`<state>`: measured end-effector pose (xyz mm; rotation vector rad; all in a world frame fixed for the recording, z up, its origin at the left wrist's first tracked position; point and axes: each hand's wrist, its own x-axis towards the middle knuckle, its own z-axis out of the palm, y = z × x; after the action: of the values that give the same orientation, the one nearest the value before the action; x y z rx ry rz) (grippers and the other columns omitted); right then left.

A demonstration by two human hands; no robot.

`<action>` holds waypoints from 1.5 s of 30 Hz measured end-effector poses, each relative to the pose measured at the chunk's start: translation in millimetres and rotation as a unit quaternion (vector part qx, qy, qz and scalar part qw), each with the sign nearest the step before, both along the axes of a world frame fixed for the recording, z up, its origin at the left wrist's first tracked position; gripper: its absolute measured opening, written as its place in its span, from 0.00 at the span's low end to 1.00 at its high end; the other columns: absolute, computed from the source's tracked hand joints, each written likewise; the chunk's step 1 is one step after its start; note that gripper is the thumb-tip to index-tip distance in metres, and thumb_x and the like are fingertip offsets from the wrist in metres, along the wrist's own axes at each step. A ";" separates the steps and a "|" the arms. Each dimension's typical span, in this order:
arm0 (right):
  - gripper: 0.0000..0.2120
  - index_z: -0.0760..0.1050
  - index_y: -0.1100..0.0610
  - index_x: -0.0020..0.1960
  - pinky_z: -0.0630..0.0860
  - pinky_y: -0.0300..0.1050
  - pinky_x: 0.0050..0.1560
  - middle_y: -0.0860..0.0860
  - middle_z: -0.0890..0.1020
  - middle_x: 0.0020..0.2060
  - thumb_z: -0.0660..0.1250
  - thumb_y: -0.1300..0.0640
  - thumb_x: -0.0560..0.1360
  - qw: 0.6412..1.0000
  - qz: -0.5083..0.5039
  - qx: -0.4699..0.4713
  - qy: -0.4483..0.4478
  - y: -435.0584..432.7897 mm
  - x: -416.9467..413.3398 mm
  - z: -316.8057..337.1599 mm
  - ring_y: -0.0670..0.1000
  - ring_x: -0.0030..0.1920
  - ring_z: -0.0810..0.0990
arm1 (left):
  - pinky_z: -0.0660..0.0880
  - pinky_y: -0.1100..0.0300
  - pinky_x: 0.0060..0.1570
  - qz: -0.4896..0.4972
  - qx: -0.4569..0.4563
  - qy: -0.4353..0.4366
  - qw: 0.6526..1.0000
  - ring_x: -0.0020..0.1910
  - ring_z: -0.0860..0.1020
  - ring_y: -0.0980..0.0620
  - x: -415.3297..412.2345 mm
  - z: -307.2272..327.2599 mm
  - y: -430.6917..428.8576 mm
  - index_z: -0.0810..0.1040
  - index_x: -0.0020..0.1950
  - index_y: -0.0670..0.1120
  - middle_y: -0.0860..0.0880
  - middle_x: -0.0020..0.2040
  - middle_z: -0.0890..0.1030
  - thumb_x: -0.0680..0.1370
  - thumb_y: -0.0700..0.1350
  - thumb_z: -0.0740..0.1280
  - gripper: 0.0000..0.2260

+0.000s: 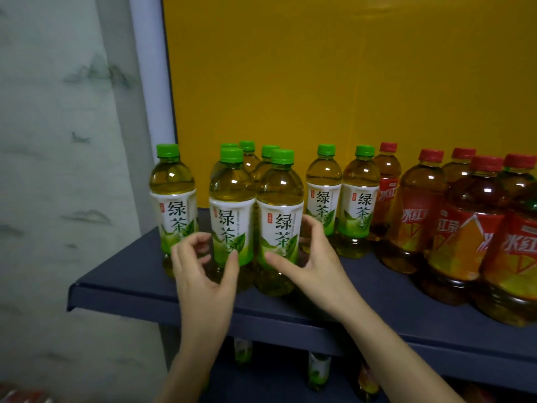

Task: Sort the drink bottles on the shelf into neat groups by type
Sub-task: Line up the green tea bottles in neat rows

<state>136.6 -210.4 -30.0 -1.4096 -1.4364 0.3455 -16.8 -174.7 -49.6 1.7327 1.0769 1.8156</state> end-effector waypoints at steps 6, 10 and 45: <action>0.42 0.54 0.51 0.69 0.71 0.53 0.63 0.45 0.72 0.64 0.75 0.43 0.64 0.997 -0.073 0.006 -0.031 15.3 -14.9 -9.3 0.48 0.63 0.72 | 0.72 0.61 0.58 -0.174 -0.155 0.011 0.972 0.58 0.75 0.55 -15.2 6.7 40.7 0.65 0.67 0.47 0.50 0.61 0.74 0.64 0.46 0.77 0.35; 0.35 0.62 0.50 0.65 0.73 0.55 0.59 0.42 0.76 0.57 0.75 0.44 0.64 0.997 -0.073 0.017 -0.010 15.6 -13.7 -13.0 0.46 0.60 0.75 | 0.77 0.68 0.47 -0.260 -0.152 0.041 0.953 0.51 0.78 0.65 -20.0 13.4 48.2 0.71 0.60 0.53 0.57 0.54 0.79 0.66 0.39 0.75 0.26; 0.33 0.66 0.54 0.65 0.74 0.33 0.52 0.43 0.77 0.55 0.76 0.53 0.65 0.984 -0.169 0.061 0.010 -24.8 100.6 -10.1 0.43 0.56 0.76 | 0.72 0.78 0.42 -0.349 -0.093 0.125 0.924 0.49 0.73 0.69 103.6 16.8 45.0 0.70 0.59 0.48 0.61 0.52 0.75 0.64 0.44 0.78 0.28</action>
<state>237.2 -235.2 -40.1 -1.5127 -1.1544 0.0527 86.8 -129.7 -32.8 1.9273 0.5657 1.0423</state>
